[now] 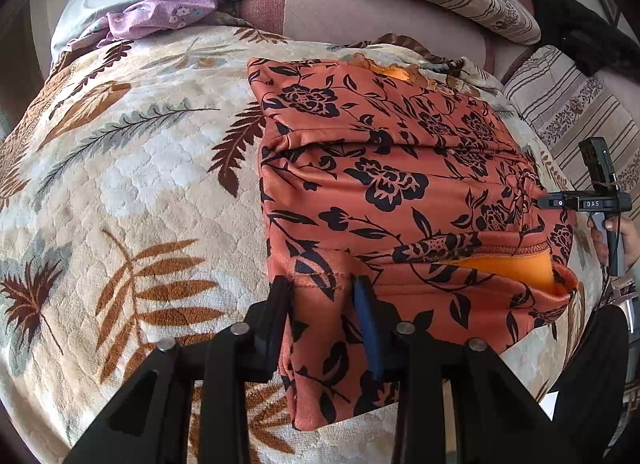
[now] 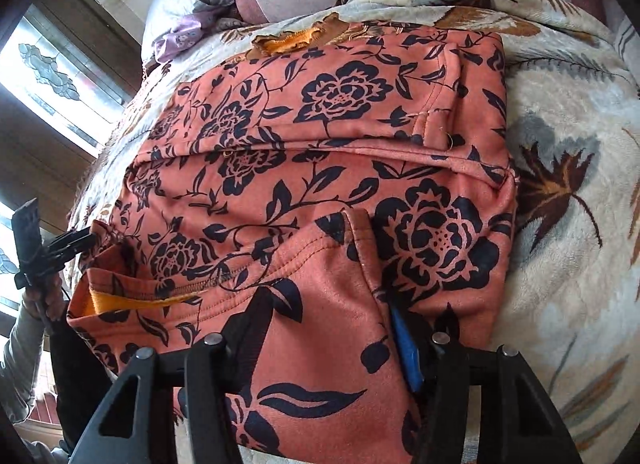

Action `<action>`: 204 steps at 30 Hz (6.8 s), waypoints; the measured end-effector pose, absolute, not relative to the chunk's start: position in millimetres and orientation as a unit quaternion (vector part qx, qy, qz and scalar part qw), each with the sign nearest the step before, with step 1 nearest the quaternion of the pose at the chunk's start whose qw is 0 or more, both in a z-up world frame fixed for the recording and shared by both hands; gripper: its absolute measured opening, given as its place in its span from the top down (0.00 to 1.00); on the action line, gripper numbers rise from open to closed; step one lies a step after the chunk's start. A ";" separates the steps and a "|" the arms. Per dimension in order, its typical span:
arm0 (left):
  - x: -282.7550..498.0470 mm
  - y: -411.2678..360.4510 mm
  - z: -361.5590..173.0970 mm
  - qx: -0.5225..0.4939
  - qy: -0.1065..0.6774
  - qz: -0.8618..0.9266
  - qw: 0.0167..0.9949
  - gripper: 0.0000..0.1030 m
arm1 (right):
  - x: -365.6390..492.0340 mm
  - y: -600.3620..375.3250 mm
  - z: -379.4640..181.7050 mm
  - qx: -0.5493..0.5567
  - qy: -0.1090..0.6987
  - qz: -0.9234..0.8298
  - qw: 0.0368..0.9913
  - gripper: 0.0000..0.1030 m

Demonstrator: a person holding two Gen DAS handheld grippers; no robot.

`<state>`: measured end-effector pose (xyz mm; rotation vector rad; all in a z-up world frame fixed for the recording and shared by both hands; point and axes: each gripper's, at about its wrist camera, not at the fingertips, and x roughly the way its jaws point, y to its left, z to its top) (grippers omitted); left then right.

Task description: Fold small clothes

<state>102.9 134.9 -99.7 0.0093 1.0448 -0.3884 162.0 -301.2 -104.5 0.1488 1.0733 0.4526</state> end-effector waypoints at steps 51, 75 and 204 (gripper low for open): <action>175.0 144.4 -3.5 -0.008 0.331 0.026 0.943 0.25 | 177.7 -302.5 1.1 0.020 0.337 -0.067 0.939 0.23; 59.9 120.2 -33.4 -0.007 0.380 0.010 0.925 0.25 | 70.3 -233.1 21.3 -0.012 0.325 -0.076 0.943 0.13; 13.5 161.4 -84.1 -0.169 0.510 0.031 0.843 0.89 | 9.9 -335.7 -90.6 0.449 0.377 0.059 0.808 0.82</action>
